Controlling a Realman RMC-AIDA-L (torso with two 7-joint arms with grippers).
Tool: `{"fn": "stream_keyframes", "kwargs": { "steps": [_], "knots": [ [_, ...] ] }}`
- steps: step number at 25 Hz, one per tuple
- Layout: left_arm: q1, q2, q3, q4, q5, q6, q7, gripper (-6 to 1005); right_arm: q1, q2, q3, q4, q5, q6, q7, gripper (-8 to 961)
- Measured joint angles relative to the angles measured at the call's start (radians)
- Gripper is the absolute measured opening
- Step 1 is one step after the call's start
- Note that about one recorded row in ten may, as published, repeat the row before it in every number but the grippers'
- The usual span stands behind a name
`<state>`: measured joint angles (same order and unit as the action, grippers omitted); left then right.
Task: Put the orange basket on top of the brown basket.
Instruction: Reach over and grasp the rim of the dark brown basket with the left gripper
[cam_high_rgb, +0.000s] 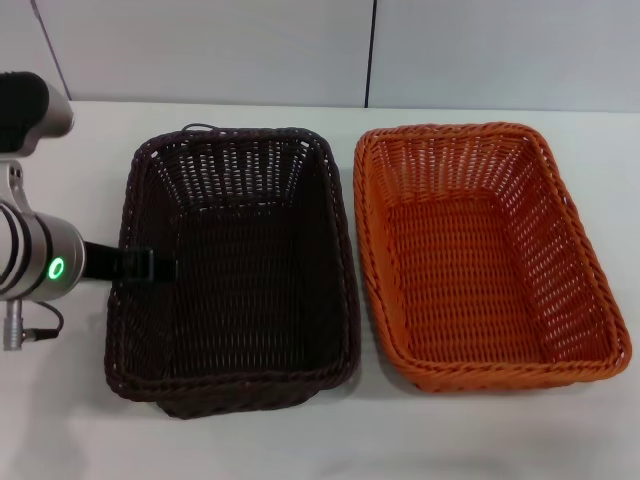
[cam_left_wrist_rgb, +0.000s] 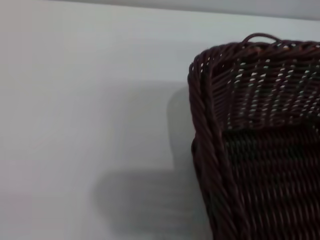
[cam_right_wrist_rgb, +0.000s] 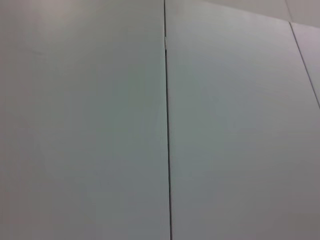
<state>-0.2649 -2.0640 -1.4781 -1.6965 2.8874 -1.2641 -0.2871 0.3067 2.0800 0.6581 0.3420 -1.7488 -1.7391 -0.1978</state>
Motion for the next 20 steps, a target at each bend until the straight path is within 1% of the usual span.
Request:
{"fn": "stream_keyframes", "kwargs": {
  "steps": [7, 11, 17, 20],
  "knots": [
    [0.002, 0.002, 0.011, 0.024, 0.001, 0.026, 0.013, 734, -0.004, 0.002, -0.002, 0.002, 0.0, -0.017, 0.0, 735],
    [0.029, 0.004, 0.028, 0.014, 0.001, 0.072, 0.015, 712, -0.006, 0.003, -0.016, 0.005, 0.0, -0.033, 0.0, 735],
    [0.026, 0.006, 0.027, 0.012, 0.002, 0.071, 0.023, 679, -0.011, 0.003, -0.017, 0.009, 0.0, -0.04, 0.0, 735],
    [0.024, 0.006, 0.027, 0.011, 0.002, 0.069, 0.024, 539, -0.012, 0.003, -0.017, 0.009, 0.0, -0.041, 0.0, 735]
  ]
}}
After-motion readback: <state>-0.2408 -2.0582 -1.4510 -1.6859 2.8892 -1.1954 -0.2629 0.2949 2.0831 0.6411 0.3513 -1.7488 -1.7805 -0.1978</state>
